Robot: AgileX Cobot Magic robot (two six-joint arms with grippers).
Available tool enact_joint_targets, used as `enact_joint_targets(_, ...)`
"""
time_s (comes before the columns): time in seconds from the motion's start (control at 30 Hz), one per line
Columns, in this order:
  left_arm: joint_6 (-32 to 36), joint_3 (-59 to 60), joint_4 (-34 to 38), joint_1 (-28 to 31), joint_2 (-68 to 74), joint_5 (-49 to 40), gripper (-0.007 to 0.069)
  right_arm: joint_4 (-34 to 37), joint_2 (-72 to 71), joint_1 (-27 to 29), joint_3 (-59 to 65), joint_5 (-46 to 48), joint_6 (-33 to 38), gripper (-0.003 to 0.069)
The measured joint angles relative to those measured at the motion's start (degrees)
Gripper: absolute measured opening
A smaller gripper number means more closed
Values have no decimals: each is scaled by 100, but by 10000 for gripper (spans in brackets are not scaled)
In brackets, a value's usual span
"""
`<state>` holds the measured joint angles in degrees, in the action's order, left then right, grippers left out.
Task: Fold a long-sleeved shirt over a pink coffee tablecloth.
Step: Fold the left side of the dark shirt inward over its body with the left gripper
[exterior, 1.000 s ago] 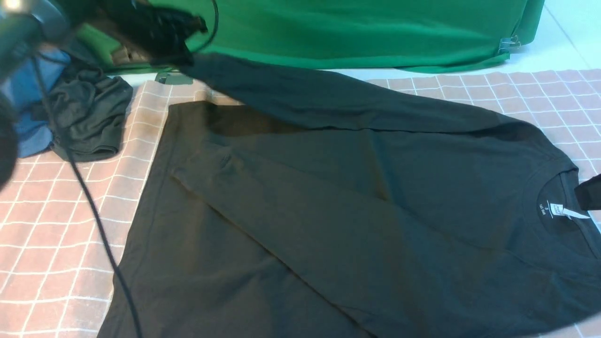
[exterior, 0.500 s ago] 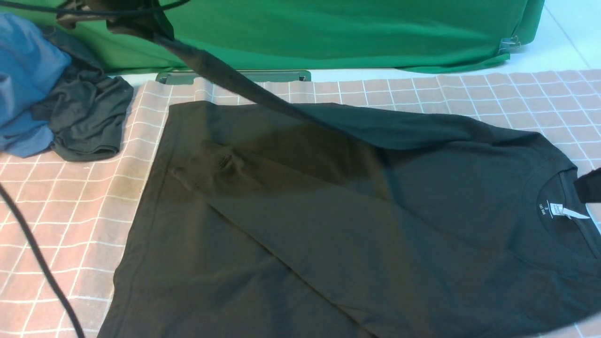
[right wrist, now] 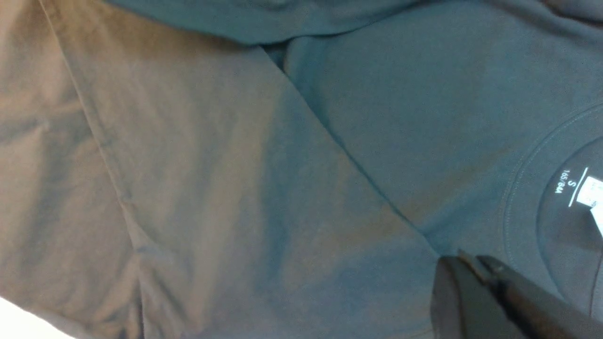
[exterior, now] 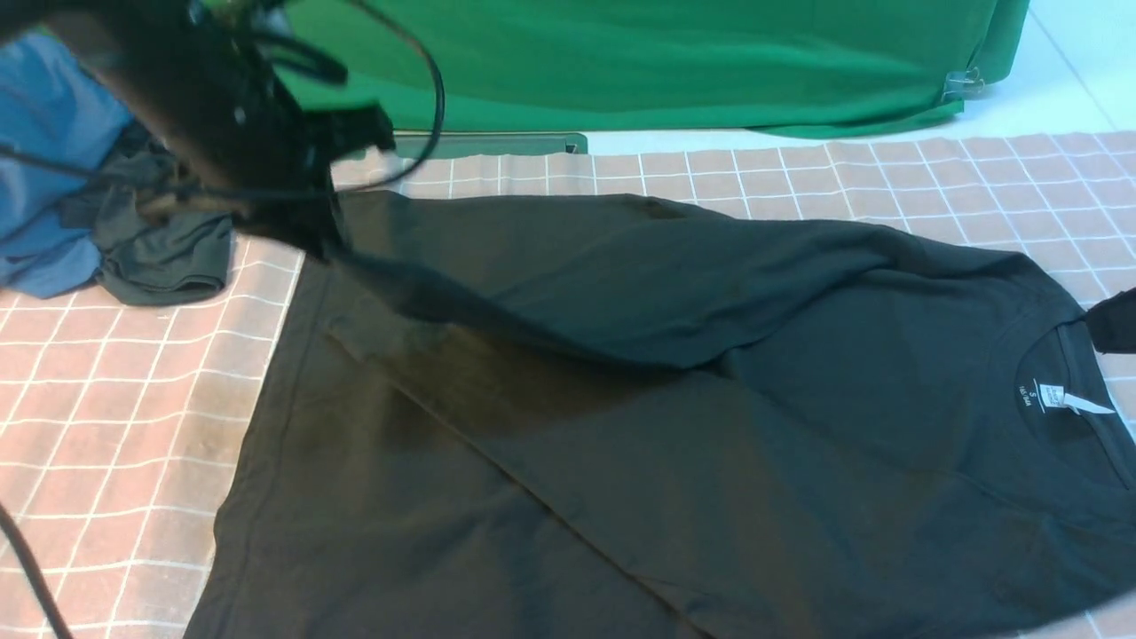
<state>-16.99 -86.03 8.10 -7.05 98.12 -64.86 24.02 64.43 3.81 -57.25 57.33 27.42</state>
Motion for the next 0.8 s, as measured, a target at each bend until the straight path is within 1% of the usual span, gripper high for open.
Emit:
enact_joint_targets(0.17,-177,549,-84,-1,0,102,31,0,0,0,0,0,0,45)
enact_joint_targets(0.6,-217,1427,-106,-22,0,412,39,0,0,0,0,-154,0,55)
enact_joint_targets(0.67,-217,1444,-189,-29,0,480,69,0,0,0,0,-253,-14,58)
enact_joint_targets(0.77,-217,1444,-455,-29,0,543,162,-10,6,0,0,-408,-91,60)
enact_joint_targets(0.8,-217,1444,-493,-29,0,543,178,-24,7,0,0,-439,-122,62)
